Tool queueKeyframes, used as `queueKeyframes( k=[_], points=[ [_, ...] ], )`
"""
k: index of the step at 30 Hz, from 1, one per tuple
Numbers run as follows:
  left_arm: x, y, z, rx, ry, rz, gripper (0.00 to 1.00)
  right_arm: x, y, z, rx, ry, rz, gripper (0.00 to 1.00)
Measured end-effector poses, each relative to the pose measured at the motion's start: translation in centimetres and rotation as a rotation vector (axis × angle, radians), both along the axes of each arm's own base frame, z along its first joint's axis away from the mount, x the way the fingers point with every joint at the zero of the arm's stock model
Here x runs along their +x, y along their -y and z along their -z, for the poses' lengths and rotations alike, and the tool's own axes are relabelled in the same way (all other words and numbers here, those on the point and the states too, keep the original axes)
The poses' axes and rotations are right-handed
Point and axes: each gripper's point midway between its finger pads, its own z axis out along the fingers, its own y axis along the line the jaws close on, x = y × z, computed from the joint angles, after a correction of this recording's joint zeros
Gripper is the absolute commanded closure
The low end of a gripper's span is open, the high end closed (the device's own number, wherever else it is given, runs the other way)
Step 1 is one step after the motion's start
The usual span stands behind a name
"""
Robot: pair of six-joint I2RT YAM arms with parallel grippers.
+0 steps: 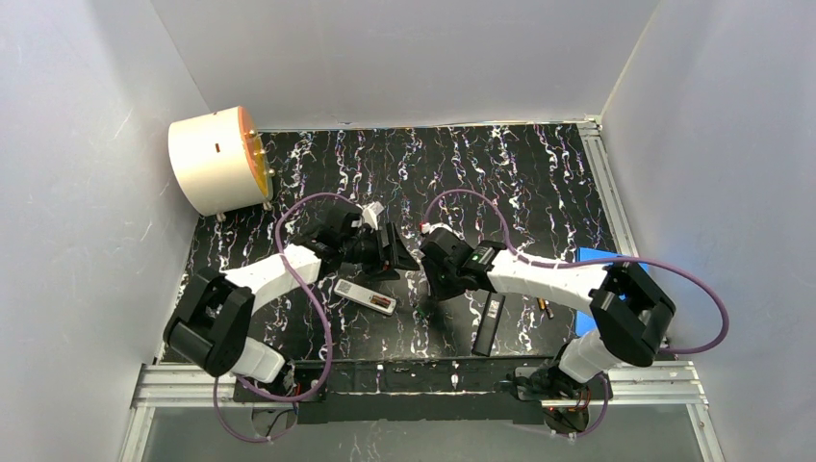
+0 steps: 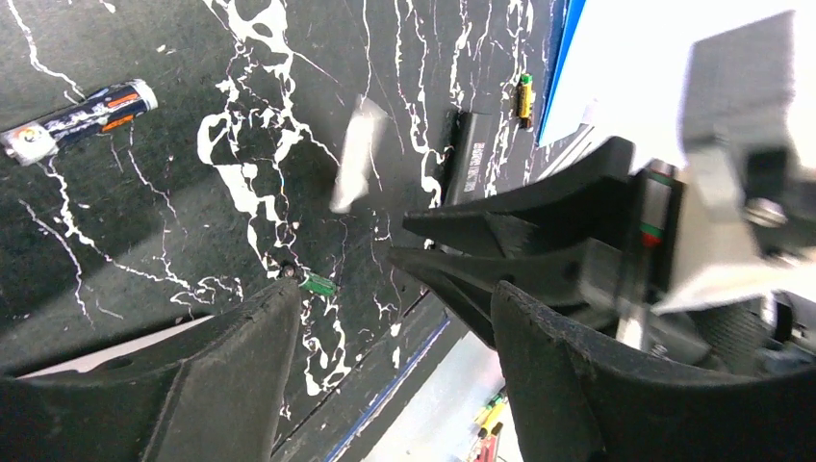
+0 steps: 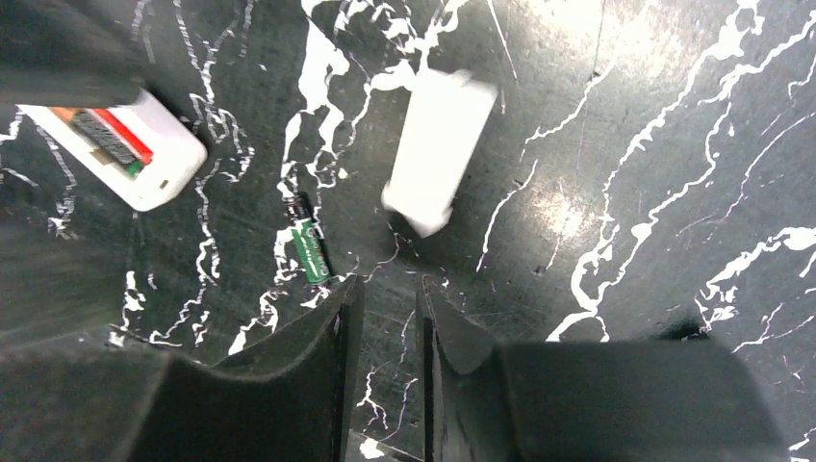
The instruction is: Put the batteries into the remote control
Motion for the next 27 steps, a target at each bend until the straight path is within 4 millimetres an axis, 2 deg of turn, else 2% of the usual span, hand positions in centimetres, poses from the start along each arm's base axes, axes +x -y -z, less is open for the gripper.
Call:
queueKeyframes(
  k=[7,10,13,17,21,27],
  points=[
    [-0.3,0.7,1.0,0.019,-0.012,0.032,0.34,0.3,-1.0,-2.1,0.081,0.04,-0.026,0.66],
    [-0.2,0.7,1.2,0.028,-0.009,0.029,0.35,0.5,-1.1,-2.4,0.088,0.053,-0.018,0.55],
    [0.1,0.3,1.6,0.058,0.0,0.006,0.35,0.9,-0.4,-1.9,0.049,0.06,0.015,0.44],
    [0.6,-1.2,1.7,0.126,0.032,-0.075,0.34,1.4,0.7,-0.4,-0.026,0.057,0.049,0.35],
    [0.9,-2.6,0.9,0.168,0.078,-0.147,0.34,2.7,1.3,0.6,-0.094,0.061,0.039,0.33],
    [0.9,-3.1,0.9,0.19,0.084,-0.167,0.34,4.8,2.3,2.2,-0.152,0.04,-0.035,0.35]
  ],
)
